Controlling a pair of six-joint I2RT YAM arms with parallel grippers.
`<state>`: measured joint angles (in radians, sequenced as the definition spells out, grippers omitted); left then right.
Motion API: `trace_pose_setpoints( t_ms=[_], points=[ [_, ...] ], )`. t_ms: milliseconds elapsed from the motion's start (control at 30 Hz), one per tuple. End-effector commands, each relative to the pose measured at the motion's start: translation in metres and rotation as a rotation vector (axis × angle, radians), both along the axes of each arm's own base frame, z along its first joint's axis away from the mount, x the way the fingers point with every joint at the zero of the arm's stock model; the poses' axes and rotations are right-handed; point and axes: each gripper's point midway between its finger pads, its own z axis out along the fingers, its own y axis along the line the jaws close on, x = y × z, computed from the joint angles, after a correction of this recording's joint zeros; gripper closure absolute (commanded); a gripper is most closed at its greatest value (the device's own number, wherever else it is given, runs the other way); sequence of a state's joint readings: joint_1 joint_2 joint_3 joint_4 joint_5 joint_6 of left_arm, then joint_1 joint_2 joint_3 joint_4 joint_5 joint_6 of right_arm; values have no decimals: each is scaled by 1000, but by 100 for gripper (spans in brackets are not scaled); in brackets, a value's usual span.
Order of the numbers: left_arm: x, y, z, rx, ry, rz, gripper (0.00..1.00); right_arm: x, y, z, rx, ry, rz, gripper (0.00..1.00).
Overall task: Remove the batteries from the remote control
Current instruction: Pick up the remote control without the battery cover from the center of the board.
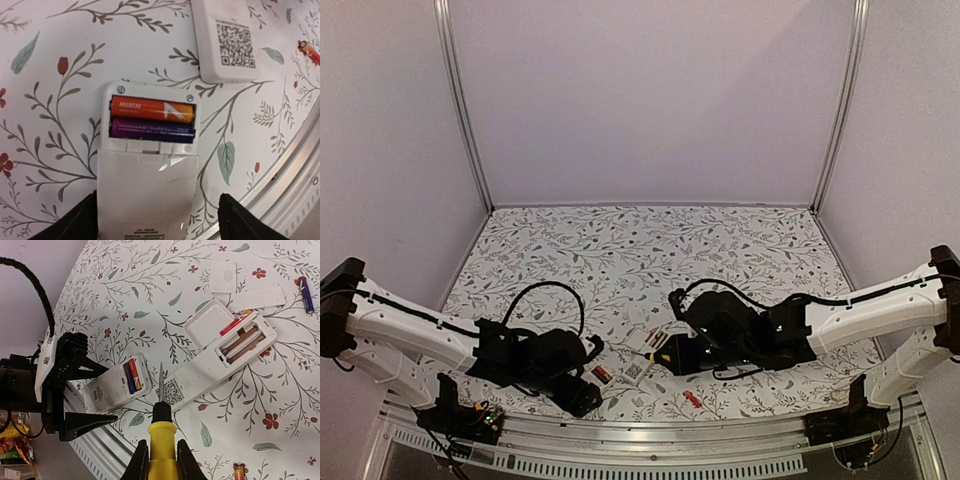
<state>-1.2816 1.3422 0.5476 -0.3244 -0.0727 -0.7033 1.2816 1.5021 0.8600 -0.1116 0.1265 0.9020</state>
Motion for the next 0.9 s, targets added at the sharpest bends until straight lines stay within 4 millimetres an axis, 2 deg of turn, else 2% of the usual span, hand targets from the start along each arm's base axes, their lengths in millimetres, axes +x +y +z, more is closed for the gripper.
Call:
trace_pose_setpoints(
  t_ms=[0, 100, 300, 500, 633, 867],
  points=[
    [-18, 29, -36, 212, 40, -26, 24, 7, -15, 5, -2, -36, -26, 100],
    [-22, 19, -38, 229, 29, -79, 39, 8, -19, 8, 2, -42, -19, 100],
    [-35, -8, -29, 169, 15, -286, 53, 1, -28, 15, 10, -57, 122, 100],
    [-50, -42, -8, 57, 13, -526, 58, -6, -53, 14, 80, 15, 269, 100],
    [-57, -60, -5, 17, 31, -650, 59, -7, -64, 14, 107, 24, 352, 100],
    [-52, -78, -2, -4, -21, -812, 59, -14, -65, -1, 93, 57, 493, 100]
  ],
)
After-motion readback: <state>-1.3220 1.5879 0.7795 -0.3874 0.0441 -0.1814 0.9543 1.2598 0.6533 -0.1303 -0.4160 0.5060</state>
